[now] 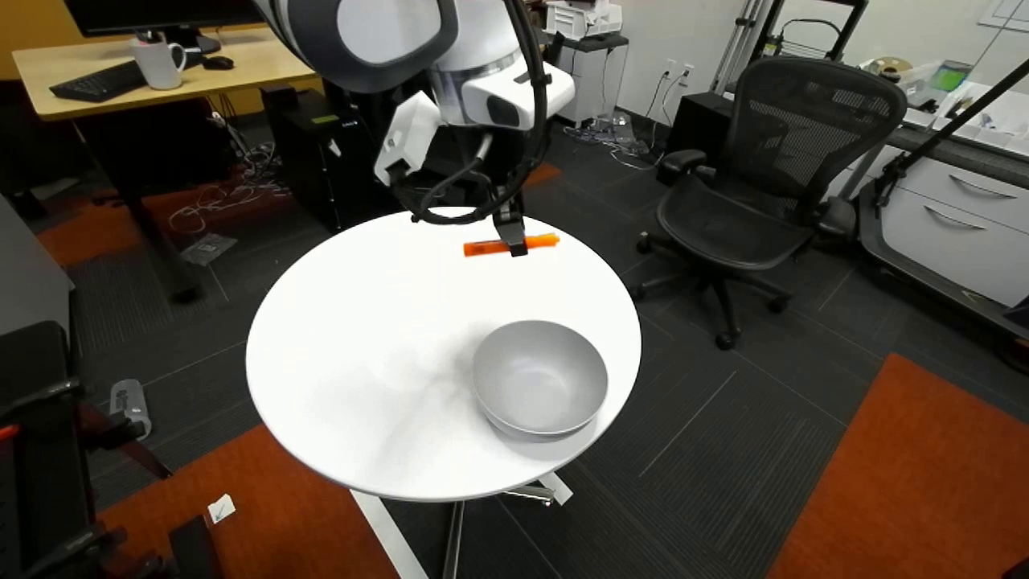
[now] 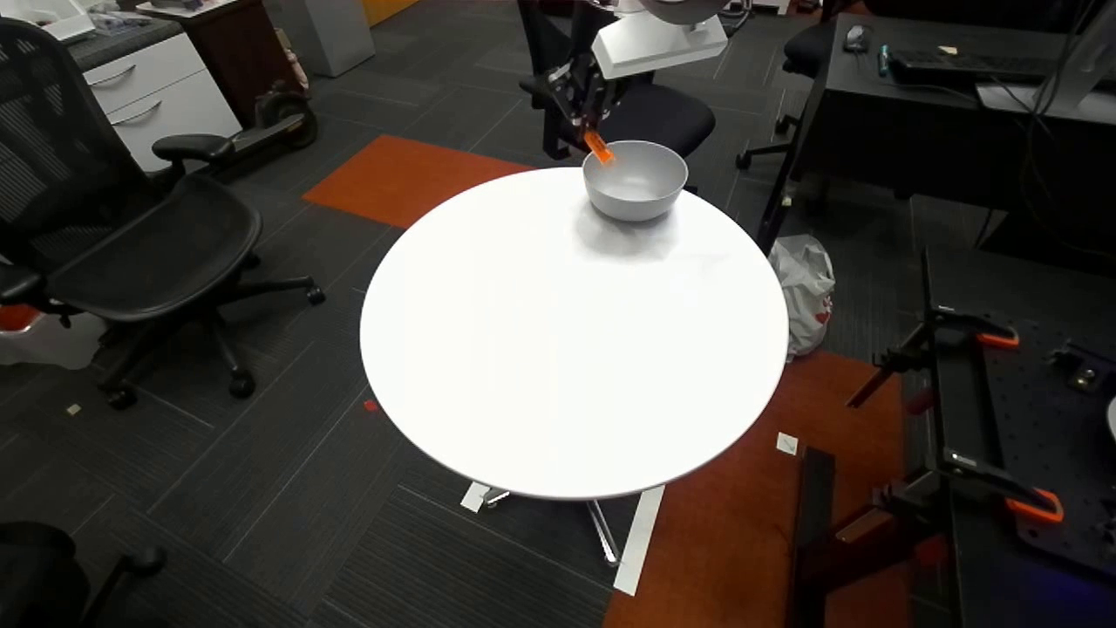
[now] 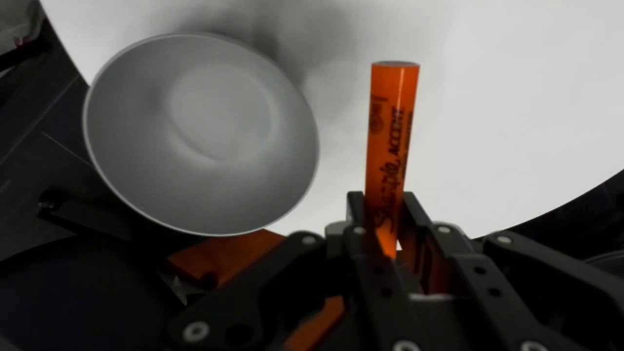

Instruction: Take the marker from the table and put it in the bowl

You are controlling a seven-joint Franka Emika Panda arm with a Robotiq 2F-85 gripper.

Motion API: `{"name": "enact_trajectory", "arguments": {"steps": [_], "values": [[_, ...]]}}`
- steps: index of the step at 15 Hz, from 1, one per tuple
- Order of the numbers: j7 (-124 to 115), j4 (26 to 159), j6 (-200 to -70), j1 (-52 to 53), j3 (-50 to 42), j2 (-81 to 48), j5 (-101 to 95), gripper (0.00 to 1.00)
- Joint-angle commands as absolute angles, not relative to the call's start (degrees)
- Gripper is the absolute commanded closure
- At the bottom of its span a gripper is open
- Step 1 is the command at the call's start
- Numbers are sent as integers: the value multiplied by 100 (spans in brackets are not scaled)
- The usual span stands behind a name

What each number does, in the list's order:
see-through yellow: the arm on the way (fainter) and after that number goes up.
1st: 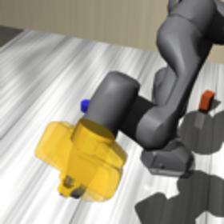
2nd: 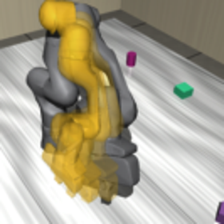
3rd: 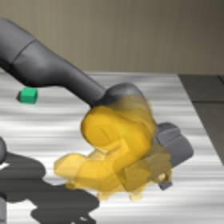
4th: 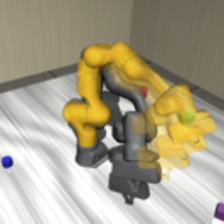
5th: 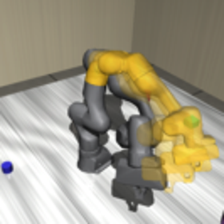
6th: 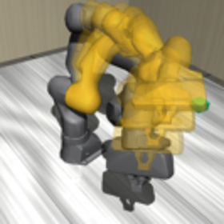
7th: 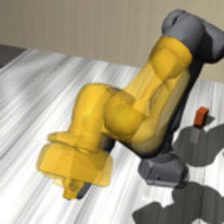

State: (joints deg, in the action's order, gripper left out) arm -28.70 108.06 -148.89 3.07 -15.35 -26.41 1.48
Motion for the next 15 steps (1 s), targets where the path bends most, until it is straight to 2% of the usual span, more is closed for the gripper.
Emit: {"name": "enact_trajectory", "arguments": {"steps": [1, 11, 12, 13, 15], "values": [[-2784, 10949, -14792, -70, -1474, -2469, 233, 95], [-2569, 10315, -14073, -763, -1296, -3071, 607, 95], [-2649, 10236, -13996, -753, -1323, -3134, 587, 56], [-2645, 10173, -13934, -764, -1320, -3181, 593, 55], [-2660, 10059, -13864, -776, -1319, -3256, 606, 42]]}}
